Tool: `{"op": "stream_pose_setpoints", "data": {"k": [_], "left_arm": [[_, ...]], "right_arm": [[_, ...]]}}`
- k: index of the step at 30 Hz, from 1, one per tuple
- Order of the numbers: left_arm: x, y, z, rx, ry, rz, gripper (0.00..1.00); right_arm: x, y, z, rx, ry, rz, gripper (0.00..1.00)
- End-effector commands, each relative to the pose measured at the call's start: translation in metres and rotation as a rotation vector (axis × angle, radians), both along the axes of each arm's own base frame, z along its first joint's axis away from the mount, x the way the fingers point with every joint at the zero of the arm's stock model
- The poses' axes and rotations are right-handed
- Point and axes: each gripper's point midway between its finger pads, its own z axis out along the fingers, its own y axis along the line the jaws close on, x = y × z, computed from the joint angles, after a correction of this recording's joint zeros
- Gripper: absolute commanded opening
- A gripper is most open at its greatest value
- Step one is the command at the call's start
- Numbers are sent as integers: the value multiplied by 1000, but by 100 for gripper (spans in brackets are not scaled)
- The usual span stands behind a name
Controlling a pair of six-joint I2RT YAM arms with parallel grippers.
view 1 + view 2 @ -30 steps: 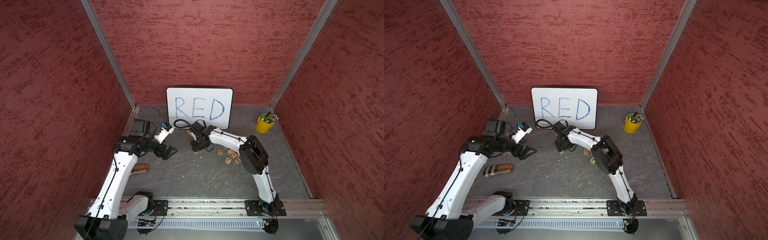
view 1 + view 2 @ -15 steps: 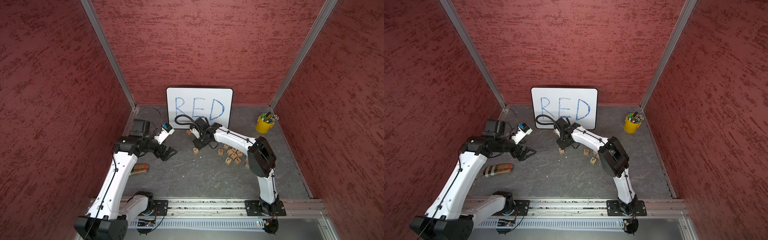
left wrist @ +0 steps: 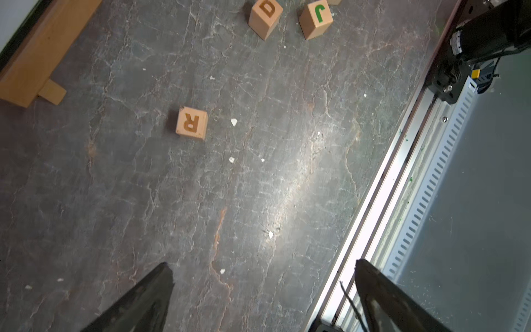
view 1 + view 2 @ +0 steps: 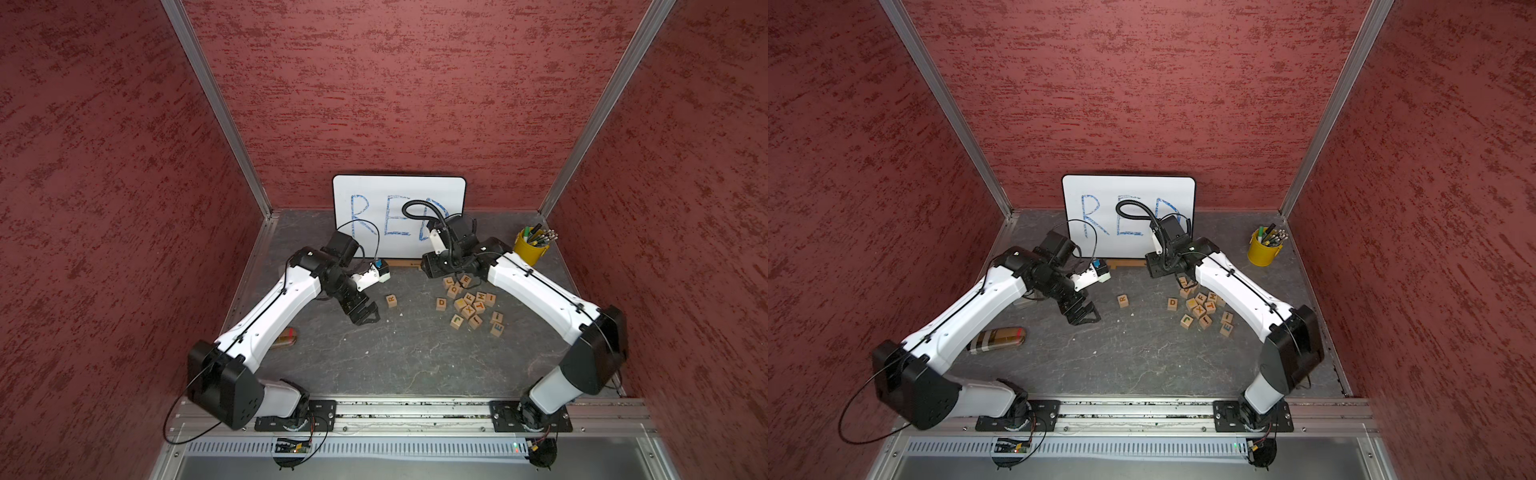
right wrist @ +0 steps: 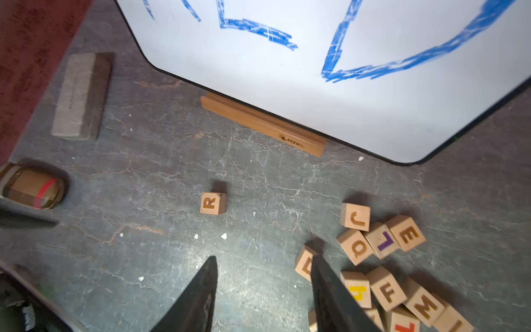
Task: Assemble the uppercase word "red" with letter blocks
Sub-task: Adjust the letter block at the center of the board.
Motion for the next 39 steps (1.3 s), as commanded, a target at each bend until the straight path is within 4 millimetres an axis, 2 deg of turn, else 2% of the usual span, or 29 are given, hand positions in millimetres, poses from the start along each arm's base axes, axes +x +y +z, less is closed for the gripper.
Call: {"op": "stream_pose_setpoints", "data": {"k": [1,4,7,12,19,26,27,30,34,36,39], "left_arm": [[15,-10,-7,18,3,-39,99],[27,-21,-20,41,8,-83,97],[34,-29,-39,101,11,-138,92],[63,-43,-72,167,-64,-153,93],[88,-49,-103,206,-75,-165,91],[95,-58,-117,193,-55,-182,88],[95,-59,-118,190,-51,-189,85],[93,-61,-121,185,-37,-207,79],[89,-59,-125,189,-26,-227,78],[87,-58,-127,192,-27,-236,74],[91,-59,-130,197,-42,-233,73]], "right_arm": [[-13,-15,5,2,10,-56,54],[-22,-24,14,20,-9,-70,54],[-25,-31,12,15,-9,-92,54],[-28,-35,7,21,-3,-111,54],[-32,-41,8,22,-13,-130,54],[-35,-52,20,43,-47,-154,54],[-35,-53,22,48,-51,-157,54],[-35,-56,23,53,-54,-160,54],[-34,-58,23,53,-55,-161,54],[-33,-58,23,53,-58,-162,54],[-31,-60,24,54,-62,-164,54]]}}
